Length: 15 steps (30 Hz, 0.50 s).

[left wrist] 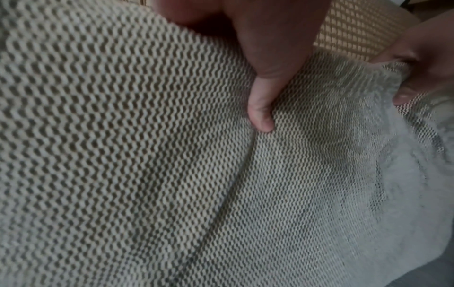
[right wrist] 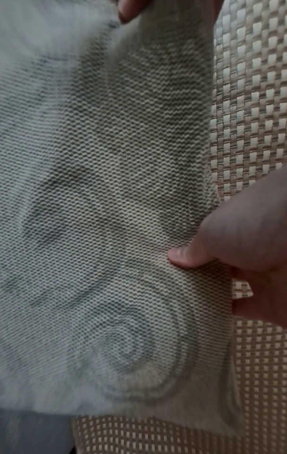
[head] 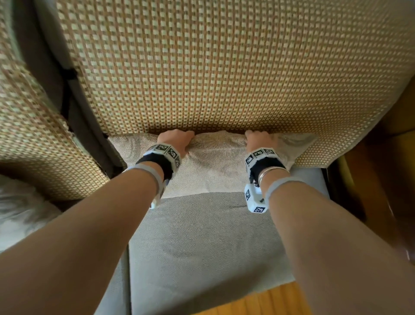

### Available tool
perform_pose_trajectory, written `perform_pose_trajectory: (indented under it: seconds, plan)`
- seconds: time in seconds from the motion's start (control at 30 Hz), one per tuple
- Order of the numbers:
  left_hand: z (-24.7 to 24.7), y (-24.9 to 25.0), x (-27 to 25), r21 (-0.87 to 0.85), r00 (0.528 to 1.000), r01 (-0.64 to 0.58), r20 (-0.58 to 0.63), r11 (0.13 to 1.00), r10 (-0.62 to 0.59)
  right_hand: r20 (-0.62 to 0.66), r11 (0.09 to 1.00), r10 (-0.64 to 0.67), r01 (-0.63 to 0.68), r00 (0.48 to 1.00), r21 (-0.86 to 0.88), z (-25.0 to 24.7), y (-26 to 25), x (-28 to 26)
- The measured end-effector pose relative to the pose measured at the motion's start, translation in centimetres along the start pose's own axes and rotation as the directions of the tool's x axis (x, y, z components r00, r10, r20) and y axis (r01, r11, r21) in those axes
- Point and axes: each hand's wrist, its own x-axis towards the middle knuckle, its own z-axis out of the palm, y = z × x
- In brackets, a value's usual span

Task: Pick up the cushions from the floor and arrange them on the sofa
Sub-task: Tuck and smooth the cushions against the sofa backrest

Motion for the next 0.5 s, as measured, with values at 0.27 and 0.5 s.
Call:
perform_pose_trajectory:
  seconds: [0.27,0.5]
  plan:
    - [0.7,-1.6,1.0,0.066,0.994,-0.028,-0.107,0.997,0.035,0.041,0.995,0.055,-0.058,0.998,0.086,1.1,0.3,0.8]
    - [0.0,-1.6,0.7,0.050,0.995,-0.036,-0.095,0.998,0.041,-0.018,0.999,0.039,-0.039,0.999,0.003,0.2,0.5,0.8]
